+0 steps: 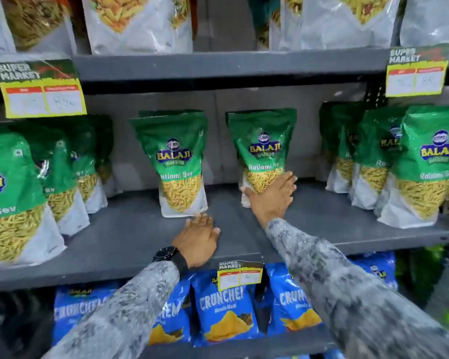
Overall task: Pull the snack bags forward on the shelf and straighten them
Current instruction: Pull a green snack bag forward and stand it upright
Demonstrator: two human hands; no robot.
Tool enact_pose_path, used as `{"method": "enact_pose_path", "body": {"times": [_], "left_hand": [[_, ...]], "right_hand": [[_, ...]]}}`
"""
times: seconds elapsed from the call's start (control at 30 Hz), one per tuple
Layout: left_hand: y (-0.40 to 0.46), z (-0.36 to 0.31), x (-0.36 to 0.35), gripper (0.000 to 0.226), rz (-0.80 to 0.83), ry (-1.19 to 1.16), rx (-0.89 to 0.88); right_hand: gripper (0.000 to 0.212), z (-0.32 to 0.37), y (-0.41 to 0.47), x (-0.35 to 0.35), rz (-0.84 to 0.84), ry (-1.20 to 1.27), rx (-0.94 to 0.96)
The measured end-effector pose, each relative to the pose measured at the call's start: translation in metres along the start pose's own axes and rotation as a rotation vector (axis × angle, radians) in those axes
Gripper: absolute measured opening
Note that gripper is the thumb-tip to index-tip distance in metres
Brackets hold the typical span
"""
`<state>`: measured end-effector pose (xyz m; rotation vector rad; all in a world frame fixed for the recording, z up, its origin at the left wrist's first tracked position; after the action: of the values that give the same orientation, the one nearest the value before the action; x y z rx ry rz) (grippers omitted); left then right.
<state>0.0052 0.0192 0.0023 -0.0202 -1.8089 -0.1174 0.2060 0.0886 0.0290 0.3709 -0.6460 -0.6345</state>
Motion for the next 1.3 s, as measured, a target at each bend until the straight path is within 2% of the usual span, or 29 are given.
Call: {"method": "enact_pose_path", "body": {"times": [0.07,0.23,0.5,1.0,1.3], "left_hand": [[0.002,0.002,0.001,0.063,-0.018,0.018,-0.021],[0.001,0.002,-0.002,0.063,-0.002,0.017,-0.026],[0.000,0.002,-0.001,0.063,-0.014,0.037,-0.032],[-0.001,-0.001,0.001,0.063,0.037,0.084,0.001],[-0.004,-0.004,0.003,0.057,0.010,0.078,-0.017]], "right_hand": [[0.151,0.003,0.008,-0.003,-0.056,0.010,-0.055],[0.160,0.009,0.012,-0.012,-0.068,0.042,-0.144],[0.139,0.003,0.012,-0.015,-0.131,0.066,-0.071],[0.137,-0.002,-0.054,0.050,-0.193,0.191,-0.027],[0.138,-0.001,-0.103,0.093,-0.185,0.245,-0.026]]}}
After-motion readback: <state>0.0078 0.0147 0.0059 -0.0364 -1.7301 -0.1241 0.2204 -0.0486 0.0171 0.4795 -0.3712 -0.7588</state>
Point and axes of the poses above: each hand's wrist, its own y-axis towards the middle knuckle, its own x-axis out of the back of the hand, z = x × y, the point moved 2 cm from there along y, towards the middle knuckle, and after that the axes turned 11 degrees about x, right-handed, at the moved point
